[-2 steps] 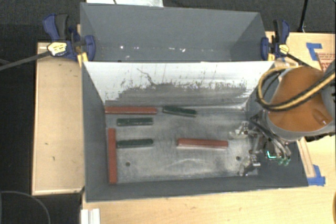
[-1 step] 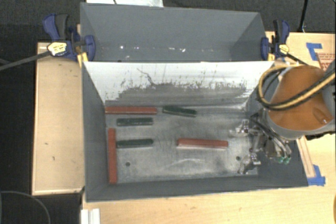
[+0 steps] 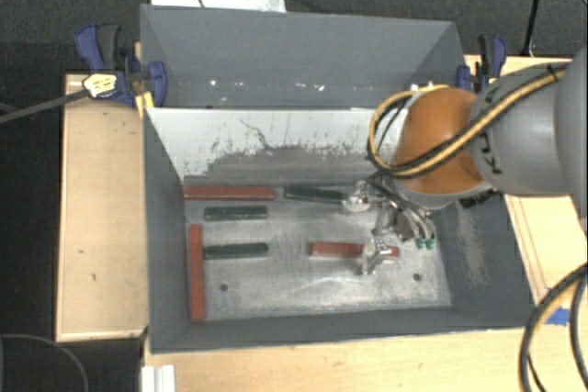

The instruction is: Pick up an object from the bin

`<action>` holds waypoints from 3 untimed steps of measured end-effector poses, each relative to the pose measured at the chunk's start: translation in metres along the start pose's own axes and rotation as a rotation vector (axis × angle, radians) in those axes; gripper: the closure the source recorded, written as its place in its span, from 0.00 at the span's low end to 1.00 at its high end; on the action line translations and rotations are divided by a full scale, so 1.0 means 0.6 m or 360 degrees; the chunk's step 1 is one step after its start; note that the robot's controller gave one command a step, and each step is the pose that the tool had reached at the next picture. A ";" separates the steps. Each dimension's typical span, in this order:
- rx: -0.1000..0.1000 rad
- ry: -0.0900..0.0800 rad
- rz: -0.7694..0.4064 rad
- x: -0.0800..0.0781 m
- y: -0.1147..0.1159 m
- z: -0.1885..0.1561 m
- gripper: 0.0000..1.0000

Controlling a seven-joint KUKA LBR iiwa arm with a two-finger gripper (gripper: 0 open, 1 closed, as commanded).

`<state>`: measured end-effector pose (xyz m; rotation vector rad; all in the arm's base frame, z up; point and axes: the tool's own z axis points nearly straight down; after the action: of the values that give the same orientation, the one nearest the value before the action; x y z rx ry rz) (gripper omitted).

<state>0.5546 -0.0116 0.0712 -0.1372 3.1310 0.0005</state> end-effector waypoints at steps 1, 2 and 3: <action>0.0001 0.0013 0.0382 0.054 0.011 -0.088 0.00; 0.0000 0.0009 -0.0003 0.038 0.040 -0.062 0.00; 0.0000 0.0010 0.0359 0.048 0.053 -0.030 0.00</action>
Offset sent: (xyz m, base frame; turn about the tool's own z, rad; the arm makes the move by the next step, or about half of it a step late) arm -0.0227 0.0274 0.0288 -0.0251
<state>0.5232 0.0176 0.0893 0.2167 3.1330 0.0010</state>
